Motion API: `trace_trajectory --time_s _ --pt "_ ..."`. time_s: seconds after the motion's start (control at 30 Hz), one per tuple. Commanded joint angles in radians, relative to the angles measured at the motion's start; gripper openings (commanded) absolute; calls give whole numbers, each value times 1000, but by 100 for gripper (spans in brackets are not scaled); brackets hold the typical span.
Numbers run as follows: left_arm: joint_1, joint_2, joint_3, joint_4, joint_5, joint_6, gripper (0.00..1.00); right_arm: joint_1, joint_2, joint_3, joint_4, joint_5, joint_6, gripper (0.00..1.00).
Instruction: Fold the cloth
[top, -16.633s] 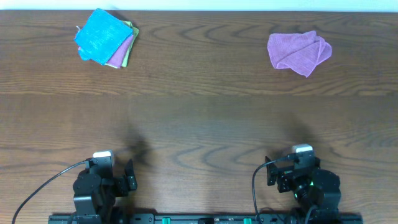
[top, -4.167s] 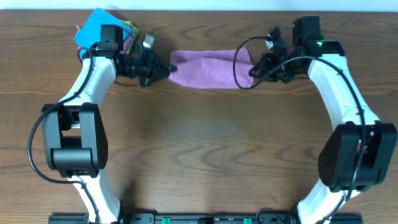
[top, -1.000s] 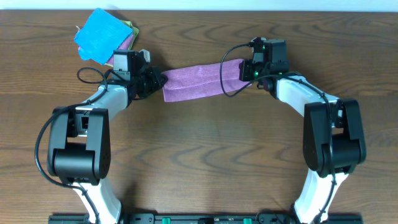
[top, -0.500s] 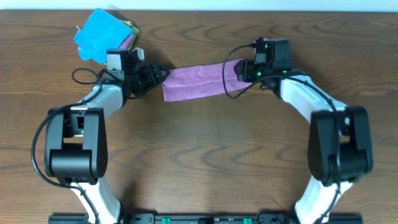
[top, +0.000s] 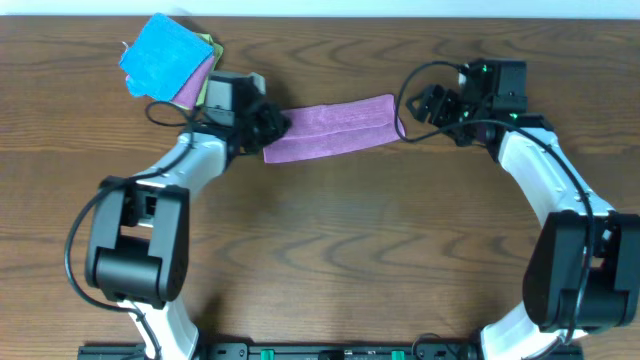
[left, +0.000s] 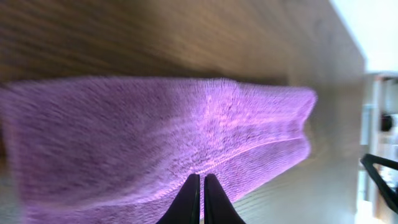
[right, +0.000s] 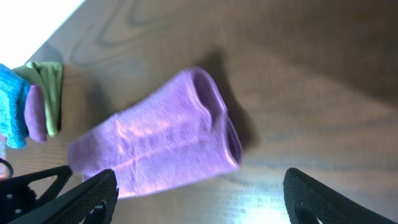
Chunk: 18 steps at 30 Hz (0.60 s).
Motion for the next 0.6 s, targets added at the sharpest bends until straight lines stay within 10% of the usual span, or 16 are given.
trace_trajectory --time_s 0.0,0.57 --pt "-34 -13 19 -16 -182 39 6 3 -2 -42 5 -57 48 86" --pt "-71 103 19 -34 -368 82 6 95 51 -250 372 -21 220 87"
